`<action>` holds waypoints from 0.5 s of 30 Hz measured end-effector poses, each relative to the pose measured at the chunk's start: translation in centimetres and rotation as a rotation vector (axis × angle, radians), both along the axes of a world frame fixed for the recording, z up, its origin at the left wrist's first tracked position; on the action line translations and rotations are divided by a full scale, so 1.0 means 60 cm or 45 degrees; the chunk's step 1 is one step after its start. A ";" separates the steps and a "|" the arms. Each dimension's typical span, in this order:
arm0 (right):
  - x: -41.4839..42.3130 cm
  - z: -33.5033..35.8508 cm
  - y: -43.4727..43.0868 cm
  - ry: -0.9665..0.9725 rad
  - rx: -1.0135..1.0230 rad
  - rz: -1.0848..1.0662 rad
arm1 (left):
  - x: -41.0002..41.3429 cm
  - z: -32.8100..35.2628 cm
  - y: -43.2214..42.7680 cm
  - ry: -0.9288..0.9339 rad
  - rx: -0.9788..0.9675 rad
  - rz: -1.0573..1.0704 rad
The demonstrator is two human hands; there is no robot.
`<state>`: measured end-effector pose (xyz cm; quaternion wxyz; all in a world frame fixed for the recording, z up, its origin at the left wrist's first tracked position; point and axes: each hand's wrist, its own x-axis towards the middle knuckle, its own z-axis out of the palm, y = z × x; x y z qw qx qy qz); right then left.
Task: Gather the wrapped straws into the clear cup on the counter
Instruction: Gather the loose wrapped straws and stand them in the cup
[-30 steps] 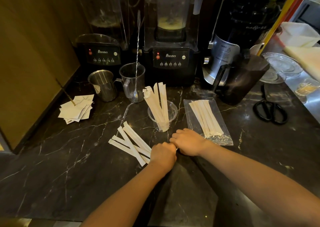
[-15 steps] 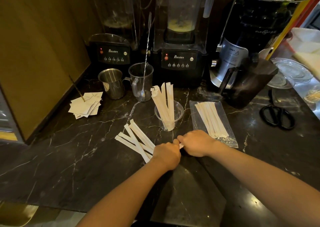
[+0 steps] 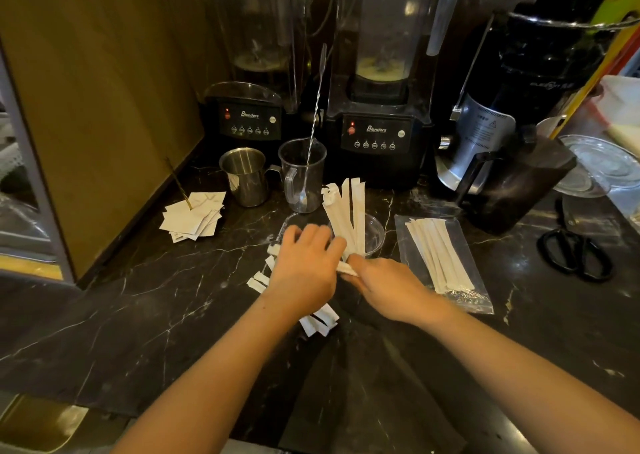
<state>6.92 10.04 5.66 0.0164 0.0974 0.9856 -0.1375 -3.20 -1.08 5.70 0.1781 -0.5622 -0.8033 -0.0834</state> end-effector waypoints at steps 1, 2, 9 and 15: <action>-0.005 0.001 -0.004 0.026 -0.082 -0.027 | -0.005 0.004 -0.003 -0.039 0.046 0.021; -0.009 0.002 -0.008 0.051 -0.201 -0.055 | -0.007 0.011 -0.008 -0.072 0.126 0.029; -0.041 0.013 -0.059 0.387 -1.311 -0.275 | -0.019 0.073 -0.047 -1.460 1.013 0.082; -0.069 0.011 -0.116 0.265 -1.716 -0.282 | -0.053 0.061 -0.064 -2.369 0.950 -0.060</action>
